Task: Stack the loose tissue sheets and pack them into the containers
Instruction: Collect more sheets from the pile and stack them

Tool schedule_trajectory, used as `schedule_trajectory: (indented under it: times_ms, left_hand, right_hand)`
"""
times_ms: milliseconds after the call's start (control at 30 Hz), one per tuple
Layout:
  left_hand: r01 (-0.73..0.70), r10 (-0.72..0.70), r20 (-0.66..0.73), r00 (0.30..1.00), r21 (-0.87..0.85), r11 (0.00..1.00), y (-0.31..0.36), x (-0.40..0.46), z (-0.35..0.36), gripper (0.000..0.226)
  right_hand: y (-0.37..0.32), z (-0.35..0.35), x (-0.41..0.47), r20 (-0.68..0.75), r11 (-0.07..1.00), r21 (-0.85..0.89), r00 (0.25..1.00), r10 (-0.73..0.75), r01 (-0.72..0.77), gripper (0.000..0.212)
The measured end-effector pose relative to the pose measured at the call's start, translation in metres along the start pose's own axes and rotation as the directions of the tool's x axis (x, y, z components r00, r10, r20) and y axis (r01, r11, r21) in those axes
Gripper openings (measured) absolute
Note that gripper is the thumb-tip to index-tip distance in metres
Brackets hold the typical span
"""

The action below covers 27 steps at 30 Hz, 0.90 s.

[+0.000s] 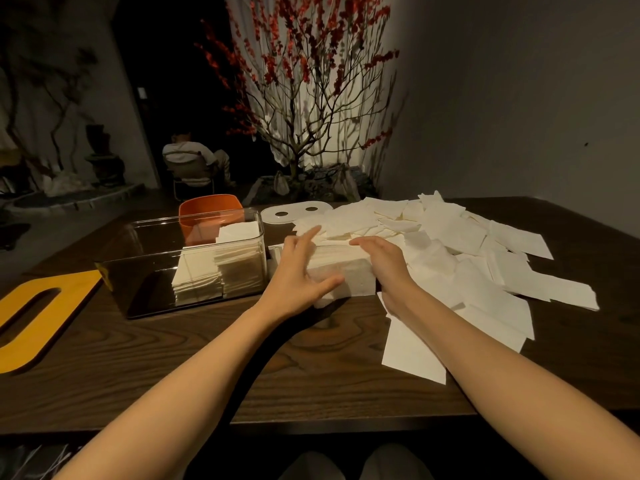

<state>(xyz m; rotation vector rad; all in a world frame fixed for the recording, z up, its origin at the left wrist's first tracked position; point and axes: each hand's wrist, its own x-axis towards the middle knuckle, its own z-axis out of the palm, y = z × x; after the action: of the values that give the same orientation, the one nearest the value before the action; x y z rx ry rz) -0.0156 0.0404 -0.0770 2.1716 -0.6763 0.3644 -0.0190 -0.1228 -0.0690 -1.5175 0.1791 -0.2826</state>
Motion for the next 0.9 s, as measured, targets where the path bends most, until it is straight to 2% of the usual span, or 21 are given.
schedule_trajectory:
  times_ms: [67, 133, 200, 300, 367, 433, 500, 567, 633, 733, 833, 900]
  left_hand:
    - [0.181, -0.163, 0.093, 0.982, -0.231, 0.956, 0.0, 0.003, -0.002, 0.098]
    - [0.342, -0.269, 0.218, 0.938, -0.457, 0.822, -0.003, 0.006, -0.005, 0.114]
    - [0.408, -0.285, 0.302, 0.91, -0.514, 0.755, -0.008, 0.009, -0.006, 0.121]
    - [0.412, -0.278, 0.323, 0.905, -0.496, 0.764, -0.009, 0.009, -0.001, 0.109]
    - [0.367, -0.256, 0.281, 0.925, -0.492, 0.789, -0.008, 0.008, 0.003, 0.103]
    - [0.255, -0.187, 0.188, 0.964, -0.46, 0.85, -0.009, 0.005, 0.005, 0.096]
    - [0.109, -0.088, 0.076, 0.993, -0.347, 0.931, -0.008, 0.004, 0.004, 0.088]
    - [0.002, -0.001, 0.0, 1.0, -0.24, 0.971, -0.008, 0.003, 0.001, 0.08]
    - [-0.036, 0.033, -0.017, 0.999, -0.191, 0.981, -0.01, 0.004, -0.001, 0.073]
    - [-0.071, 0.072, 0.004, 0.997, -0.136, 0.988, -0.012, 0.005, 0.0, 0.061]
    - [-0.13, 0.13, 0.004, 0.991, -0.017, 0.991, -0.013, 0.005, 0.002, 0.061]
    - [-0.139, 0.139, -0.001, 0.99, 0.015, 0.99, -0.011, 0.005, 0.001, 0.063]
  right_hand:
    - [-0.003, -0.002, 0.0, 0.012, 0.999, 0.033, 0.999, 0.032, -0.032, 0.018]
    - [-0.002, -0.003, 0.001, 0.025, 0.999, 0.021, 0.999, 0.042, -0.043, 0.019]
    - [-0.003, -0.003, 0.0, 0.048, 0.999, 0.004, 0.998, 0.037, -0.037, 0.021]
    - [-0.005, -0.001, -0.003, 0.114, 0.996, 0.046, 0.991, 0.064, -0.07, 0.027]
    - [-0.005, -0.001, -0.004, 0.171, 0.996, 0.051, 0.983, 0.066, -0.076, 0.036]
    - [-0.005, 0.0, -0.003, 0.209, 0.997, 0.055, 0.977, 0.048, -0.06, 0.039]
    - [-0.006, -0.002, -0.002, 0.201, 0.996, 0.077, 0.98, 0.017, -0.033, 0.037]
    - [-0.008, -0.006, 0.001, 0.189, 0.998, 0.055, 0.981, -0.044, 0.034, 0.036]
    - [-0.009, -0.015, 0.005, 0.277, 0.992, -0.033, 0.955, -0.11, 0.124, 0.05]
    - [-0.009, -0.03, 0.005, 0.466, 0.94, -0.26, 0.882, -0.077, 0.22, 0.09]
    - [-0.007, -0.035, 0.004, 0.49, 0.832, -0.455, 0.869, -0.063, 0.317, 0.112]
    - [-0.004, -0.035, 0.005, 0.471, 0.775, -0.524, 0.878, -0.082, 0.353, 0.114]
